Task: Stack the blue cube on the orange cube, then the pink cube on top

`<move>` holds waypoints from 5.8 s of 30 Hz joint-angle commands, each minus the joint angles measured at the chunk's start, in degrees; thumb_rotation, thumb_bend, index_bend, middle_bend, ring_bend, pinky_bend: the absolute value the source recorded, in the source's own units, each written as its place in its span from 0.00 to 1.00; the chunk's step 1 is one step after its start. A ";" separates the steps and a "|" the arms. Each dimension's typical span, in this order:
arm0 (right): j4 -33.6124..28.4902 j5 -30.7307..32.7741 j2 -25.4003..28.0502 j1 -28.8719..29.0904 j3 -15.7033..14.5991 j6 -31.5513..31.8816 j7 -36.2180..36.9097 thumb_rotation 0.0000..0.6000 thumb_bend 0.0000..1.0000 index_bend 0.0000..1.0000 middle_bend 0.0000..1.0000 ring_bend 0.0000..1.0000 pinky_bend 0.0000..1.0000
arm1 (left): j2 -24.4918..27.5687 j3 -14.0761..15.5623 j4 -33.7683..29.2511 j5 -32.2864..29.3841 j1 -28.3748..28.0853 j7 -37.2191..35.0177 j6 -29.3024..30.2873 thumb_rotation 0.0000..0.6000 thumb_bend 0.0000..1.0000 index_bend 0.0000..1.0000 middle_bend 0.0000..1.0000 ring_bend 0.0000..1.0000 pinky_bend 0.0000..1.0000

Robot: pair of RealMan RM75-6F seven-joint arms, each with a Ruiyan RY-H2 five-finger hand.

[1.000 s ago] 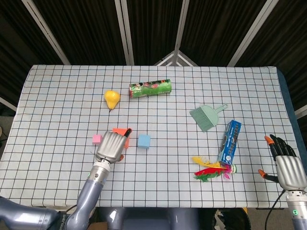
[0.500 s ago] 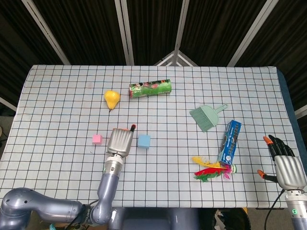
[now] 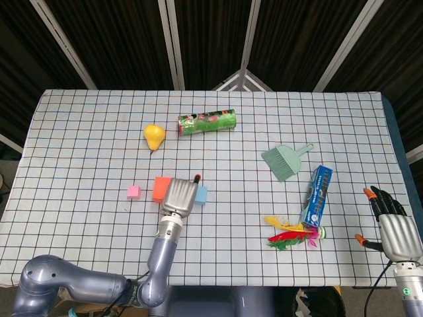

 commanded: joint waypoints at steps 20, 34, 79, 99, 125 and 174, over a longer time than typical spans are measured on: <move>0.36 0.43 0.11 0.01 0.02 -0.33 0.72 1.00 0.19 0.08 0.07 0.09 0.16 | -4.69 -1.34 11.35 -1.55 -3.81 -4.71 -4.98 1.00 0.20 0.27 0.67 0.59 0.65; -0.01 0.07 0.15 0.00 -0.12 -0.12 0.41 1.00 0.19 0.08 0.07 0.09 0.16 | -4.79 -1.46 10.97 -0.52 -4.48 -5.21 -2.99 1.00 0.22 0.29 0.67 0.60 0.66; 0.05 0.11 0.27 0.12 -0.17 -0.37 1.25 1.00 0.19 0.08 0.07 0.13 0.16 | 0.32 -4.09 -1.49 0.31 -4.02 -3.13 4.23 1.00 0.39 0.48 0.74 0.65 0.69; -1.09 0.55 0.31 0.11 -0.27 -0.56 -0.67 1.00 0.19 0.08 0.07 0.13 0.16 | 13.48 -7.25 -14.05 -11.75 -1.44 5.10 10.10 1.00 0.39 0.49 0.74 0.66 0.69; -1.60 1.18 0.30 0.32 -0.14 -1.01 -1.57 1.00 0.19 0.08 0.07 0.13 0.16 | 14.58 -1.83 -14.50 -13.49 -4.45 3.68 11.48 1.00 0.39 0.49 0.74 0.65 0.69; -2.40 1.98 0.61 0.49 -0.35 -1.96 -2.16 1.00 0.19 0.08 0.07 0.13 0.16 | 14.81 1.47 -11.45 -15.86 -6.68 1.60 9.27 1.00 0.30 0.20 0.71 0.63 0.68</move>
